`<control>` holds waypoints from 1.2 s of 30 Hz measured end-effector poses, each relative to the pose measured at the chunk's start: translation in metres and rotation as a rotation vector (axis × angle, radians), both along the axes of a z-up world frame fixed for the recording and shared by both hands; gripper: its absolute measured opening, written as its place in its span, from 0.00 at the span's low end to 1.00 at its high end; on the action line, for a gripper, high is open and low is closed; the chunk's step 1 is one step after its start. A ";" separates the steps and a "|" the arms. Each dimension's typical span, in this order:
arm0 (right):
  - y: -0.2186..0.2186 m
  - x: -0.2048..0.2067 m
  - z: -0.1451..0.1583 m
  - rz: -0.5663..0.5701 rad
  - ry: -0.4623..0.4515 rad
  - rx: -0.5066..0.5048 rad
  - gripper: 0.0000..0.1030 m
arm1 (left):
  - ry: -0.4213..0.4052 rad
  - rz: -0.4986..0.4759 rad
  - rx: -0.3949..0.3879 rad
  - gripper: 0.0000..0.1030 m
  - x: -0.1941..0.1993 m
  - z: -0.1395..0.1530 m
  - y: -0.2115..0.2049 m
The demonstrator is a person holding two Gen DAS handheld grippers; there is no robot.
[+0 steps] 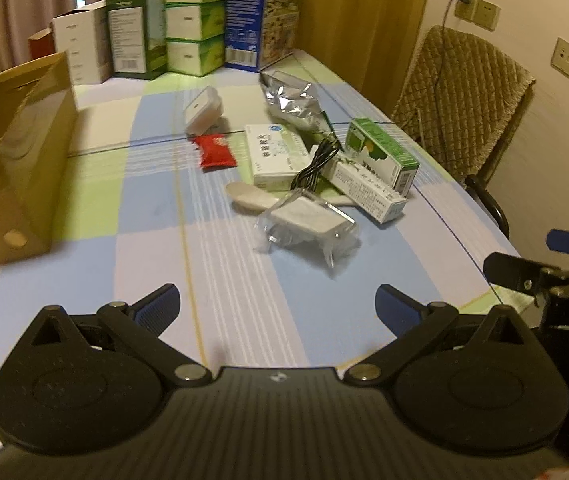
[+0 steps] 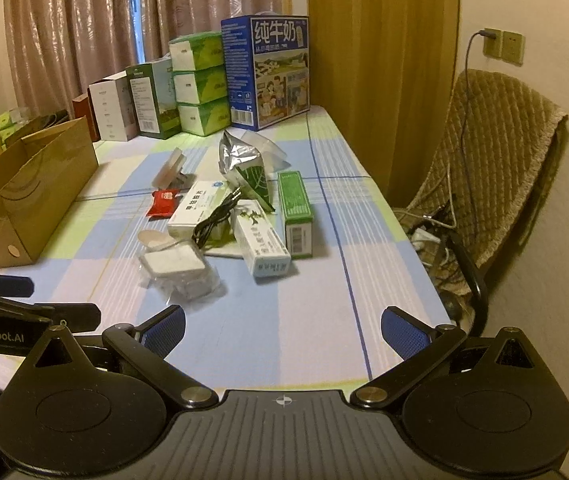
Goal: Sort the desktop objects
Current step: 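Grasp the clear plastic tray with the left tool while the right tool grasps the white tube box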
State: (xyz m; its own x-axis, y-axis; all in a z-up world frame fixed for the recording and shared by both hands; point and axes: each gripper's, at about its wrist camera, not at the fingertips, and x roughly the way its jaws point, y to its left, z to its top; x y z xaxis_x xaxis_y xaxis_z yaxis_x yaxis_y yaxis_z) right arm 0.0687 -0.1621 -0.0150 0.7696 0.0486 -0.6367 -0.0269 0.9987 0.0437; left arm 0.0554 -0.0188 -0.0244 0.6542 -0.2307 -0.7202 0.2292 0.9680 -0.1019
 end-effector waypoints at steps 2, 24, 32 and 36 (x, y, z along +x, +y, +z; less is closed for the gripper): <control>-0.001 0.011 -0.002 0.012 0.003 -0.007 0.98 | -0.006 -0.036 0.005 0.99 0.011 -0.004 -0.001; -0.011 0.101 -0.042 0.135 0.109 -0.024 0.81 | -0.010 -0.407 0.042 0.87 0.114 -0.049 -0.031; -0.012 0.121 -0.052 0.161 0.133 -0.005 0.81 | -0.003 -0.433 0.045 0.69 0.118 -0.057 -0.039; -0.008 0.132 -0.057 0.178 0.136 0.004 0.80 | 0.008 -0.376 0.034 0.65 0.107 -0.055 -0.029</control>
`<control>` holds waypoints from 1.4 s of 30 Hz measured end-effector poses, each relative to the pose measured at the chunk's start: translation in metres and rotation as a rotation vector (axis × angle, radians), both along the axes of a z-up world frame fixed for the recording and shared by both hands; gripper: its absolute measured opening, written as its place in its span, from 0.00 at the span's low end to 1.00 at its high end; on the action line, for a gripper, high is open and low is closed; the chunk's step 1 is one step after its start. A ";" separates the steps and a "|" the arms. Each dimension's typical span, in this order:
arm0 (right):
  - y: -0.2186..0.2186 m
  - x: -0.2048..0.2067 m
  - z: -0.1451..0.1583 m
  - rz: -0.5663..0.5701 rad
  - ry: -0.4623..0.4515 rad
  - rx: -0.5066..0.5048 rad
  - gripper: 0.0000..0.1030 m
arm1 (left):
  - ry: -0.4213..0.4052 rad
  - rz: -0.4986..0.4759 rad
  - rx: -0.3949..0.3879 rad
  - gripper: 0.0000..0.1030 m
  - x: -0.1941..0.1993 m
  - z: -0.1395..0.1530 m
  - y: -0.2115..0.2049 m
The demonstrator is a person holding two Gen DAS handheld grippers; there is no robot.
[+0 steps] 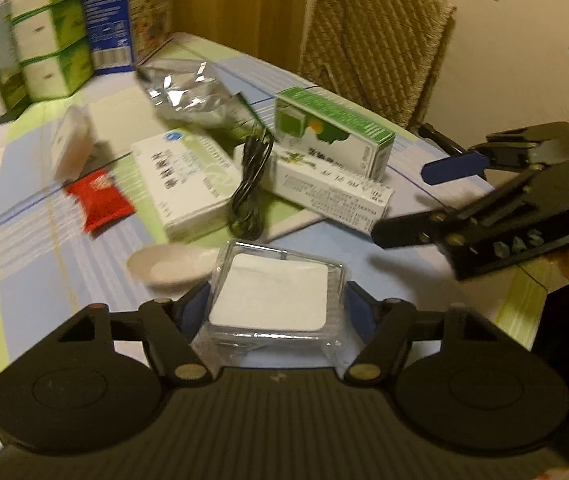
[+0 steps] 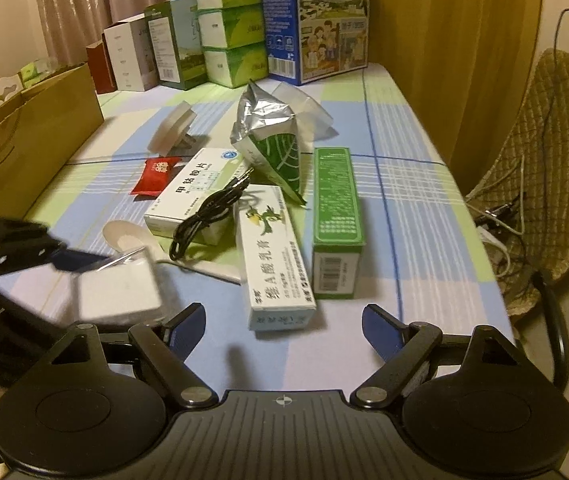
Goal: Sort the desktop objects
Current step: 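Grasp the clear plastic tray with the left tool while the right tool grasps the white tube box, then carry the tray and tube box into the cardboard box and open both tools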
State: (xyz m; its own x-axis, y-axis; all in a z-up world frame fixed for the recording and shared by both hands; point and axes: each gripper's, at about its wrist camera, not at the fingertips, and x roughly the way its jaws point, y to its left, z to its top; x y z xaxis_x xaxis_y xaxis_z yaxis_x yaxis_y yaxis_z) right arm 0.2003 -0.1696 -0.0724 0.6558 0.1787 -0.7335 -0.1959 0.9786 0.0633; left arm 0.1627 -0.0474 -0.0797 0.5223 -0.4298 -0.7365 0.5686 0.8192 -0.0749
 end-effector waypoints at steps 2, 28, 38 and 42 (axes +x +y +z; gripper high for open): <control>0.003 0.006 -0.004 0.008 0.006 0.002 0.73 | 0.000 0.037 -0.003 0.65 -0.008 0.000 0.008; 0.034 -0.039 -0.003 -0.050 0.052 0.000 0.55 | -0.041 0.228 0.040 0.77 -0.037 -0.009 0.032; 0.036 -0.021 -0.011 -0.085 0.041 0.031 0.55 | -0.046 0.241 0.030 0.62 -0.038 -0.010 0.034; 0.036 -0.016 -0.013 -0.121 0.050 0.045 0.38 | -0.043 0.252 0.027 0.62 -0.039 -0.006 0.035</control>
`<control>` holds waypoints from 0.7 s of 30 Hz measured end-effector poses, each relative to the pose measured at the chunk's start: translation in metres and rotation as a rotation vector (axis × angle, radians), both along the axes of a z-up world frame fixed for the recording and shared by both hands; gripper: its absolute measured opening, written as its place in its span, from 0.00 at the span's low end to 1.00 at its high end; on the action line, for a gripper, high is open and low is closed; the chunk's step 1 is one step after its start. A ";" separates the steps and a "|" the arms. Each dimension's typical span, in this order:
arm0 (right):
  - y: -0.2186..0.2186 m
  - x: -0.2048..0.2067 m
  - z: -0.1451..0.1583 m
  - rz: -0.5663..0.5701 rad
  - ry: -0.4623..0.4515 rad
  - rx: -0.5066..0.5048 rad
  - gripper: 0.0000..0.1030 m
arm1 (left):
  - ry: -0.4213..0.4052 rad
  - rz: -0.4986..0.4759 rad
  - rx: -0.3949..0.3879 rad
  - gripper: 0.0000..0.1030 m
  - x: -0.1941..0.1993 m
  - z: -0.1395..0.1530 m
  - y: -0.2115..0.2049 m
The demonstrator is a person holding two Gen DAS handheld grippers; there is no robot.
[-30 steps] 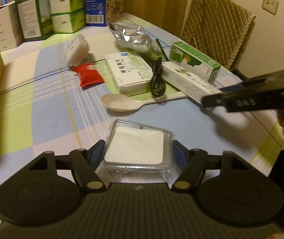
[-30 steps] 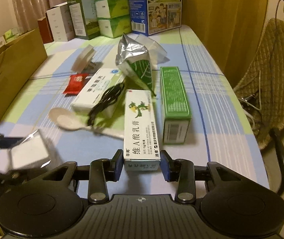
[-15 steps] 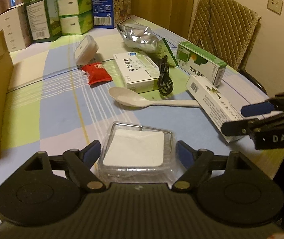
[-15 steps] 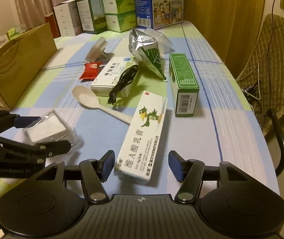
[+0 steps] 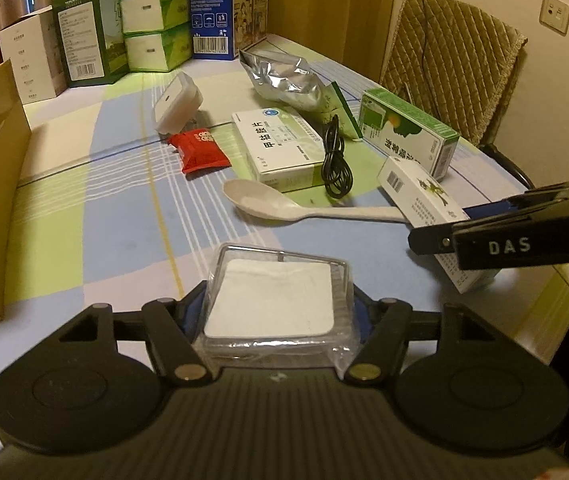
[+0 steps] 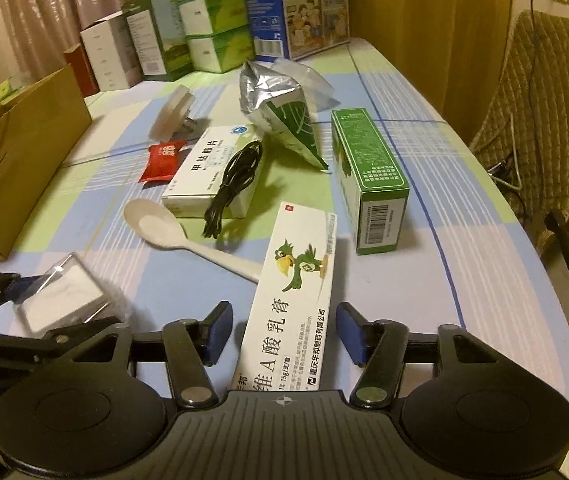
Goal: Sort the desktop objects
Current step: 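Carry the tray and tube box into the cardboard box and open both tools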
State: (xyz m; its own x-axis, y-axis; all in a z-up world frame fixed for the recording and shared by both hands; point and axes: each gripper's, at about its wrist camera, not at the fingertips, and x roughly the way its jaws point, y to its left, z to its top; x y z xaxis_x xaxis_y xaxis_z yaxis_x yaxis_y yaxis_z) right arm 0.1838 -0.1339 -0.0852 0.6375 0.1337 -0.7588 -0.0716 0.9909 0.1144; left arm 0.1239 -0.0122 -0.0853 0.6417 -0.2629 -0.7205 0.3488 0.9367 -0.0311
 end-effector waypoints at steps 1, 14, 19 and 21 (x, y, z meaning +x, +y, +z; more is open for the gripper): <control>0.000 -0.001 0.000 -0.011 -0.001 -0.001 0.36 | -0.001 0.001 0.000 0.62 0.000 0.000 0.000; 0.012 -0.039 0.037 0.000 -0.100 -0.037 0.34 | -0.014 0.048 -0.020 0.62 -0.011 0.032 0.012; 0.030 -0.045 0.065 0.041 -0.156 -0.028 0.34 | -0.051 0.078 -0.030 0.62 -0.018 0.061 0.027; 0.042 -0.045 0.079 0.066 -0.184 -0.016 0.34 | -0.070 0.094 -0.029 0.62 -0.020 0.075 0.036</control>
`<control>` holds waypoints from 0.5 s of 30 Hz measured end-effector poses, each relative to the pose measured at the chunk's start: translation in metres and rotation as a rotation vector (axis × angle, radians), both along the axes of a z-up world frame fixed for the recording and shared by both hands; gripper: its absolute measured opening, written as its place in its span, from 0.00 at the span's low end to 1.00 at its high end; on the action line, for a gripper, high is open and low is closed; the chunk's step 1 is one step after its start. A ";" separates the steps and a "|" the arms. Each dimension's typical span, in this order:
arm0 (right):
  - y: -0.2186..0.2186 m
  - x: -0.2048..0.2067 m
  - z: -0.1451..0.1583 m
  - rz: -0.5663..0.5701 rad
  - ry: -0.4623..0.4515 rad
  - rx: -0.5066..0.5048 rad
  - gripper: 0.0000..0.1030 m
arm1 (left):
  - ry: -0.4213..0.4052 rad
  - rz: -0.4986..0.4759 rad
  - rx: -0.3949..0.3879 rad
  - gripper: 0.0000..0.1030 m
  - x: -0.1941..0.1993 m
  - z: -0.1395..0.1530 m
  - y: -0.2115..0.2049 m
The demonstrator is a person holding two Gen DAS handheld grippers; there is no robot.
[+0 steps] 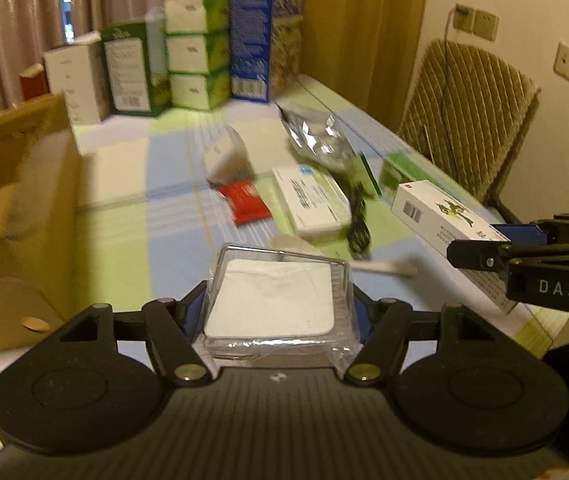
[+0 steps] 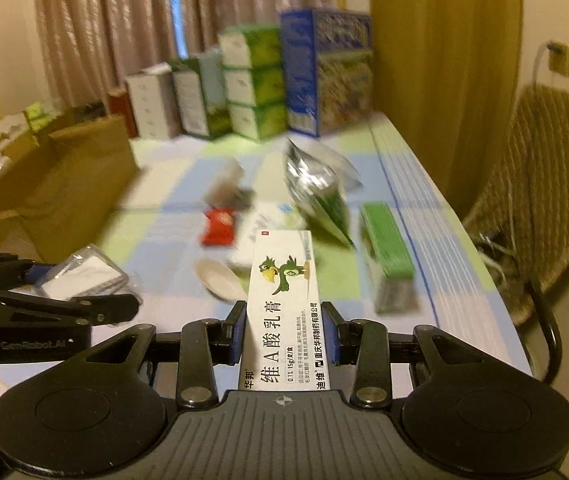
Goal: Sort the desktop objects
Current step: 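Carry the tray and tube box into the cardboard box and open both tools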
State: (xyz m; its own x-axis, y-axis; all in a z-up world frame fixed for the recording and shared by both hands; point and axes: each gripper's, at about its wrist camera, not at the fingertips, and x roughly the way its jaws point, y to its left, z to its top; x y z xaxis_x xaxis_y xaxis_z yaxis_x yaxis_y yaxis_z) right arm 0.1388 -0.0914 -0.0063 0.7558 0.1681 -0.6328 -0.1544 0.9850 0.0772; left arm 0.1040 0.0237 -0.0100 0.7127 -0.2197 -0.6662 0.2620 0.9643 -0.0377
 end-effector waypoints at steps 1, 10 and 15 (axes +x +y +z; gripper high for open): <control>0.007 0.002 0.008 0.016 -0.013 0.009 0.34 | -0.014 0.011 0.005 0.62 -0.001 0.009 0.007; 0.103 0.032 0.056 0.203 -0.111 0.059 0.34 | -0.100 0.160 0.039 0.62 -0.003 0.071 0.101; 0.165 0.058 0.064 0.297 -0.123 0.080 0.34 | -0.105 0.257 0.058 0.62 0.004 0.085 0.170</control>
State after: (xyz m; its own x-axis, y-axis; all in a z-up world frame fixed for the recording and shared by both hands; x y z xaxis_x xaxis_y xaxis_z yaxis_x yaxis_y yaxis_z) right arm 0.1964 0.0739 0.0577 0.7361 0.4381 -0.5160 -0.4472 0.8870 0.1151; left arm 0.1078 0.1933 0.0750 0.8057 0.0133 -0.5922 0.0082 0.9994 0.0337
